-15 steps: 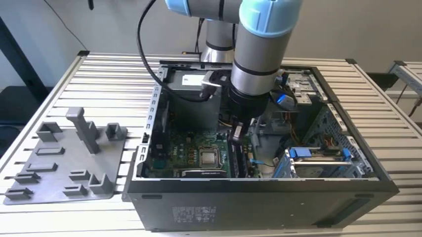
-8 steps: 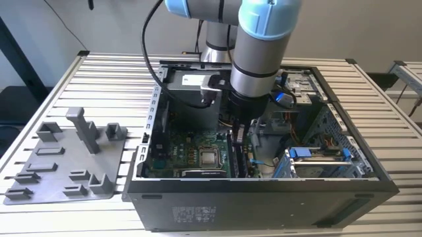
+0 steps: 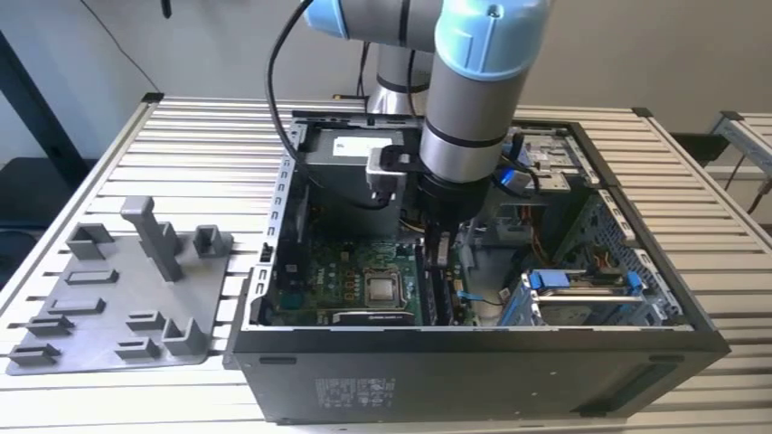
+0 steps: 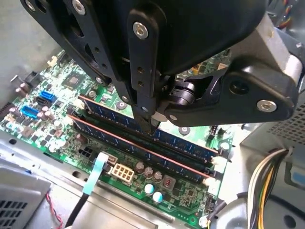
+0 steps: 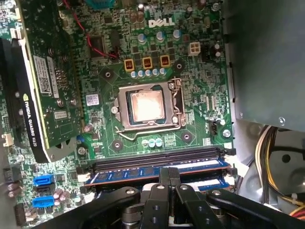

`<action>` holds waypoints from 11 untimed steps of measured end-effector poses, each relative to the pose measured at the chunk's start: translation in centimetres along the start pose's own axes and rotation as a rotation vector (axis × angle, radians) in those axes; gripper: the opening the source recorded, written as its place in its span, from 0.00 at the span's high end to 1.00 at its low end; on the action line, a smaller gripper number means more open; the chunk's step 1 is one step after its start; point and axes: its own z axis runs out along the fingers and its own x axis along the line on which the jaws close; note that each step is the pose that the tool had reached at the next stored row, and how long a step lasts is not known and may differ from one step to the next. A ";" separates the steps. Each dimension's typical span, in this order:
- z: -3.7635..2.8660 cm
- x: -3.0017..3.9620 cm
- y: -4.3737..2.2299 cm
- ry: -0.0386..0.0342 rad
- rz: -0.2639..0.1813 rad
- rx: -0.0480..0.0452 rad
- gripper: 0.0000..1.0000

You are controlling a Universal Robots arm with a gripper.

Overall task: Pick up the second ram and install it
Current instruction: 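Press down the second ram until it locks into place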

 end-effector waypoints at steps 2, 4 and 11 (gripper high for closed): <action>0.37 0.01 0.01 -0.0001 -0.002 -0.0001 0.89; 0.69 0.03 0.01 0.0011 -0.005 -0.0004 0.89; 0.58 -0.04 0.01 -0.0027 -0.011 0.0000 0.89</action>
